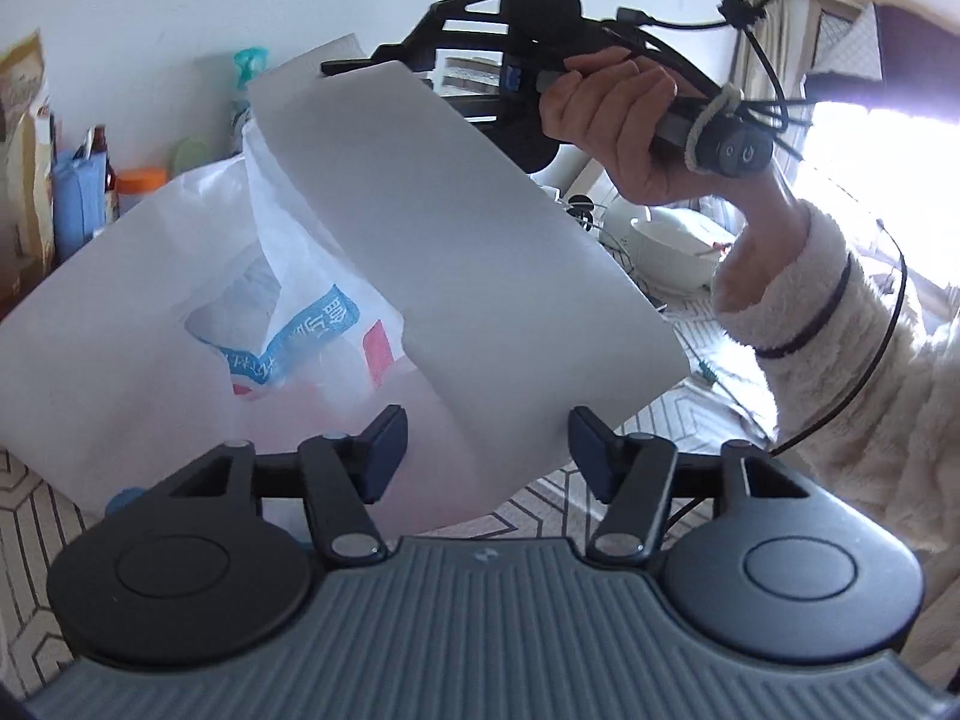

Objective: Fold shopping bag

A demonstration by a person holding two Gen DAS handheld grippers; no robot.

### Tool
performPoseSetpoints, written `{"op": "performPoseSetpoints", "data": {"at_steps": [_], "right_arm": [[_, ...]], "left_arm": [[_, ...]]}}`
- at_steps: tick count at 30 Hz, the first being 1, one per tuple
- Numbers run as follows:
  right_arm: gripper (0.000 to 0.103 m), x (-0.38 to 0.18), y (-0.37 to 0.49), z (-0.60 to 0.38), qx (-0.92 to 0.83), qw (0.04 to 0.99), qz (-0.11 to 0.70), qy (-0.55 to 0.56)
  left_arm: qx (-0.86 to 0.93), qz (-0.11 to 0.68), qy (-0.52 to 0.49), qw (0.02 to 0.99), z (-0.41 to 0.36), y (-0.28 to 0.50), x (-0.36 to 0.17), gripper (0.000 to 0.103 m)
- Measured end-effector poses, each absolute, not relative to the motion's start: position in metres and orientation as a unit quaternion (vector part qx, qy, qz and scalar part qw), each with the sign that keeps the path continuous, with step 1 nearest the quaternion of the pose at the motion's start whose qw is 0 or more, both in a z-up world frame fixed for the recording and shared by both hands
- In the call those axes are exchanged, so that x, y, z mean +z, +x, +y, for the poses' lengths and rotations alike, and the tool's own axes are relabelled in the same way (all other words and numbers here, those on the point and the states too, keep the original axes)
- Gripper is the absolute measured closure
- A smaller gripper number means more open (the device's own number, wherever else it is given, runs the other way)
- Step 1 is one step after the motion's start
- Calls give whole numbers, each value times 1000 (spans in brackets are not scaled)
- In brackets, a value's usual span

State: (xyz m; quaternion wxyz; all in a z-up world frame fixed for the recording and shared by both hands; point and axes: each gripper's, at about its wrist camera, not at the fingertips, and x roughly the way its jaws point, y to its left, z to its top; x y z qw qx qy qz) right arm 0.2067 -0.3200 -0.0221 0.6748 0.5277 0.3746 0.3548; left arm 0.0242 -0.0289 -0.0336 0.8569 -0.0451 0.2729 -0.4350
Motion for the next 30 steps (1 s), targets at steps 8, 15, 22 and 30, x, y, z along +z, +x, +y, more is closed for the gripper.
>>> {"op": "performPoseSetpoints", "data": {"at_steps": [8,15,22,30], "right_arm": [[96,-38,253,-300,302,657,381,576],[96,-55,296,-263,269,650,406,584],[96,-73,317,-244,237,656,423,579],[96,-79,316,-237,233,655,430,576]], "left_arm": [[-347,297,-170,873,39,71,-39,46],[-281,274,-142,909,64,55,-16,43],[-245,237,-84,936,58,19,22,27],[-270,227,-44,935,22,28,42,12]]}}
